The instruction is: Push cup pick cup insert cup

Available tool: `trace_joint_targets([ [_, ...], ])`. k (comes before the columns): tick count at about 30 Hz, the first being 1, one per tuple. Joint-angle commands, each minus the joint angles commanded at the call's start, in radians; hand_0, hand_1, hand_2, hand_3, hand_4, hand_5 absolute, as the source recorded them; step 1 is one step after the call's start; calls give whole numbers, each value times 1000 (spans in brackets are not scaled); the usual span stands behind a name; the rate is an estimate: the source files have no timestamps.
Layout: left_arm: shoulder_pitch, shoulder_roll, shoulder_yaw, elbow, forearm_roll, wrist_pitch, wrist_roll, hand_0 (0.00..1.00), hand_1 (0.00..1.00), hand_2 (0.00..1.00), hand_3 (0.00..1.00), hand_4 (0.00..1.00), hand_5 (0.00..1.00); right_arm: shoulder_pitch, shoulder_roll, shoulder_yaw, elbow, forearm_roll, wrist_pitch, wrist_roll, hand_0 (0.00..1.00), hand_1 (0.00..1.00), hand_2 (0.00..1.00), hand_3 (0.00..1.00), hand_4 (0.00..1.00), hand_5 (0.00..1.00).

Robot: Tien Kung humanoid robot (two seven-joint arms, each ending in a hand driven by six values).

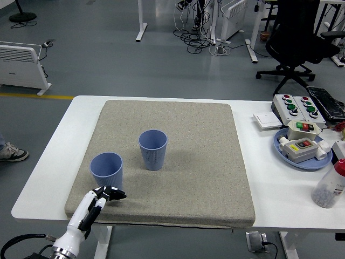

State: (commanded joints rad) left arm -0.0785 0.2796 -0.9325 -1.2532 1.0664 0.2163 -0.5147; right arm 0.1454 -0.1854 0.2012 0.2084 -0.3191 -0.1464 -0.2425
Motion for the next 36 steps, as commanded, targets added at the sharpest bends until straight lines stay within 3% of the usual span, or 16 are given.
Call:
trace_joint_targets([
  [9,-26,2,-8,34,-2,-8,4,674,622,571,533,522,998,2,0,0,0,-1,0,0,706,612,693,622,194,558],
  [23,-73,-21,-29,103,1,-16,0,670,611,561,529,525,998,4,1,5,0,-8,-1,-1,706,612,692,622,195,558],
  [36,-177,-75,-27,221,-9,-31,4,666,606,557,526,525,998,4,3,6,0,-11,0,-2,707,612,692,622,196,556],
])
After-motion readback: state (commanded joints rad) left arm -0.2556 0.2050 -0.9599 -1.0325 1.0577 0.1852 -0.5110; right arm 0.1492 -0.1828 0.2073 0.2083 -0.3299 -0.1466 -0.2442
